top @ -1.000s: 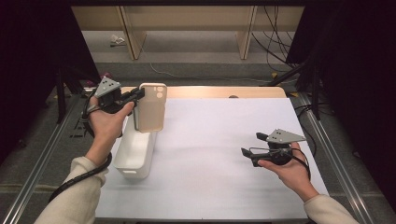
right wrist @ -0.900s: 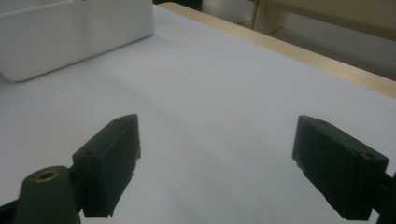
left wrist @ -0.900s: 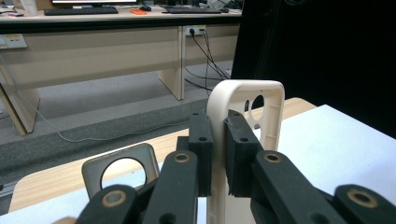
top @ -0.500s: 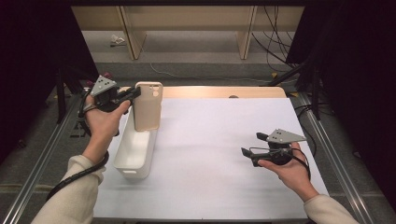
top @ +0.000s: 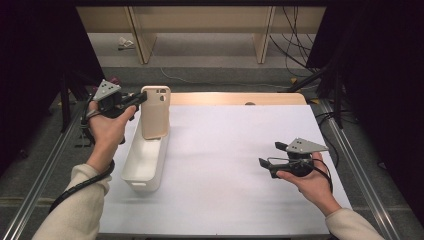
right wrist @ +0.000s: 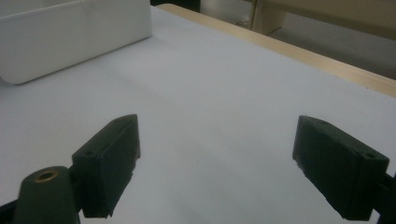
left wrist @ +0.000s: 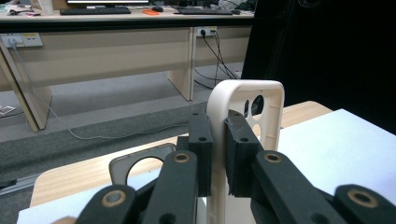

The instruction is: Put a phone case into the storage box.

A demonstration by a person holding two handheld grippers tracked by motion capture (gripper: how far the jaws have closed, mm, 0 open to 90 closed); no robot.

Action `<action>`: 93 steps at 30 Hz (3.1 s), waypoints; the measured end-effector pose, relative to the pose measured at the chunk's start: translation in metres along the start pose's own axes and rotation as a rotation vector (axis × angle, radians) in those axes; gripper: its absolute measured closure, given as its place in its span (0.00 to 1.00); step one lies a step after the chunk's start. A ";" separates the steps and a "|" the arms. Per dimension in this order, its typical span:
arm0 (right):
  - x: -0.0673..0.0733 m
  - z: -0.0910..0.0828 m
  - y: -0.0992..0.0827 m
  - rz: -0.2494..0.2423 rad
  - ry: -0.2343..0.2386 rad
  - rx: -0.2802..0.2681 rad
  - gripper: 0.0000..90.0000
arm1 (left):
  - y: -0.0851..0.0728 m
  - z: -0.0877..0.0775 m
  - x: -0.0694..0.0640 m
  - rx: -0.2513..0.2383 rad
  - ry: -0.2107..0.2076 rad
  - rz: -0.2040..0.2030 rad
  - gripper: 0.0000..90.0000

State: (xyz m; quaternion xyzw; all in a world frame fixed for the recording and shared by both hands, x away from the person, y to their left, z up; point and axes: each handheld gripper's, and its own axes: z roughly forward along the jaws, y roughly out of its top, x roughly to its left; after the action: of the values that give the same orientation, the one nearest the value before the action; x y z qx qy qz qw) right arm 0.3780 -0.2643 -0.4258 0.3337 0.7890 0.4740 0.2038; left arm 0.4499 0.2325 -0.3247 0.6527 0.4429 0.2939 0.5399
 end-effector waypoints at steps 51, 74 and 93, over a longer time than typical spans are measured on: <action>-0.001 0.001 -0.002 0.001 0.003 0.013 0.08 | -0.001 0.006 0.024 0.010 0.047 -0.010 0.91; -0.003 0.001 -0.002 0.008 0.003 0.013 0.08 | -0.006 0.017 0.036 0.022 0.064 -0.017 0.91; -0.003 0.002 -0.002 0.009 0.004 0.008 0.08 | -0.019 0.037 0.046 0.059 0.083 -0.034 0.91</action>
State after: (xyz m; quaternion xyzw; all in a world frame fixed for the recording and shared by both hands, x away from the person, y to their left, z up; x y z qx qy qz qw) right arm 0.3806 -0.2665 -0.4286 0.3372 0.7897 0.4725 0.1989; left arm 0.4966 0.2576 -0.3566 0.6482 0.4842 0.2982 0.5064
